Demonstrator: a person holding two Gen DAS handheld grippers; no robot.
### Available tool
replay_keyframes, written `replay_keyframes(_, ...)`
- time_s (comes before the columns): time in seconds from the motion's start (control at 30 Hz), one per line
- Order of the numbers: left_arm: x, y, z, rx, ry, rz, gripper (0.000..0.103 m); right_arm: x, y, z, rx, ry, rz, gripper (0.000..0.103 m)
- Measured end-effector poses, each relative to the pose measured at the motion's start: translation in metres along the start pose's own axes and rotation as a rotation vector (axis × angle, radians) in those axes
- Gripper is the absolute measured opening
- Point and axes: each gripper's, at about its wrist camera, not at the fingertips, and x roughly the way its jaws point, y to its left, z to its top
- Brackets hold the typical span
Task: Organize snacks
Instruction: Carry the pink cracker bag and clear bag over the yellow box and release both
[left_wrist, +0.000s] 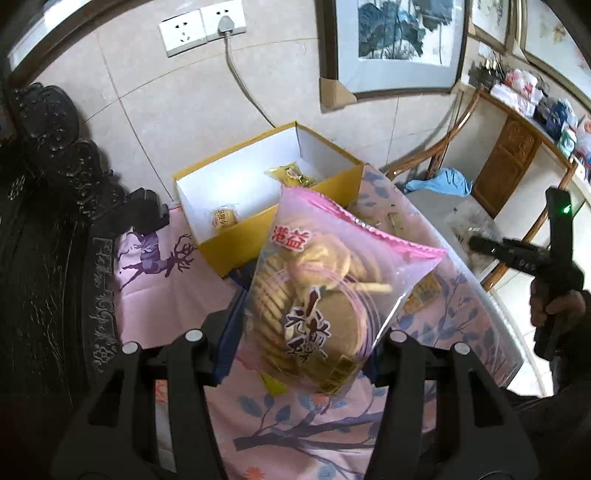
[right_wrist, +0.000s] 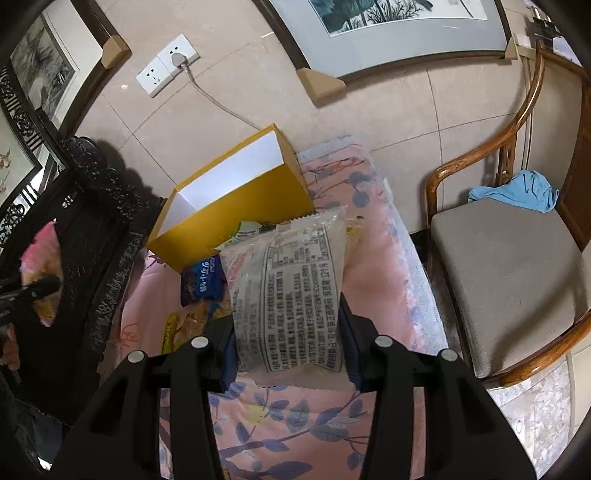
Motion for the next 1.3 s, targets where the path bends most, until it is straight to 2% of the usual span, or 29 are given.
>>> replay_keyframes(0.1, -0.011, 0.006, 0.001, -0.032, -0.067, -0.036, 0.054, 0.005, -0.002, 0.003, 0.003, 0.013, -0.005, 0.046)
replay_keyframes(0.3, 0.009, 0.017, 0.006, -0.039, -0.08, 0.087, 0.054, 0.01, 0.024, 0.022, -0.046, 0.024, 0.024, 0.046)
replay_keyframes(0.37, 0.017, 0.021, 0.01, -0.048, -0.101, 0.159, 0.054, 0.011, 0.037, 0.03, -0.087, 0.015, 0.03, 0.046)
replay_keyframes(0.43, 0.024, 0.023, 0.019, -0.069, -0.16, 0.243, 0.054, 0.017, 0.053, 0.043, -0.135, 0.005, 0.021, 0.046)
replay_keyframes(0.47, 0.027, 0.024, 0.022, -0.08, -0.181, 0.255, 0.054, 0.02, 0.058, 0.048, -0.142, -0.001, 0.023, 0.046)
replay_keyframes(0.53, 0.033, 0.03, 0.031, -0.137, -0.238, 0.233, 0.054, 0.027, 0.072, 0.063, -0.151, -0.014, 0.024, 0.046)
replay_keyframes(0.63, 0.049, 0.038, 0.048, -0.182, -0.282, 0.286, 0.054, 0.042, 0.096, 0.092, -0.192, -0.043, 0.032, 0.046)
replay_keyframes(0.7, 0.067, 0.051, 0.062, -0.242, -0.258, 0.327, 0.054, 0.056, 0.113, 0.112, -0.224, -0.061, 0.029, 0.046)
replay_keyframes(0.8, 0.091, 0.07, 0.079, -0.323, -0.241, 0.306, 0.054, 0.076, 0.131, 0.143, -0.237, -0.102, 0.025, 0.046)
replay_keyframes(0.87, 0.104, 0.077, 0.09, -0.327, -0.233, 0.339, 0.054, 0.093, 0.138, 0.165, -0.218, -0.134, 0.023, 0.046)
replay_keyframes(0.93, 0.116, 0.081, 0.102, -0.317, -0.226, 0.367, 0.054, 0.11, 0.143, 0.181, -0.204, -0.13, 0.038, 0.046)
replay_keyframes(1.07, 0.129, 0.098, 0.115, -0.371, -0.262, 0.306, 0.054, 0.135, 0.145, 0.196, -0.204, -0.12, 0.002, 0.046)
replay_keyframes(1.13, 0.138, 0.104, 0.12, -0.39, -0.243, 0.274, 0.054, 0.147, 0.146, 0.2, -0.2, -0.106, 0.004, 0.046)
replay_keyframes(1.3, 0.154, 0.104, 0.129, -0.35, -0.21, 0.315, 0.054, 0.172, 0.149, 0.207, -0.226, -0.089, -0.021, 0.046)
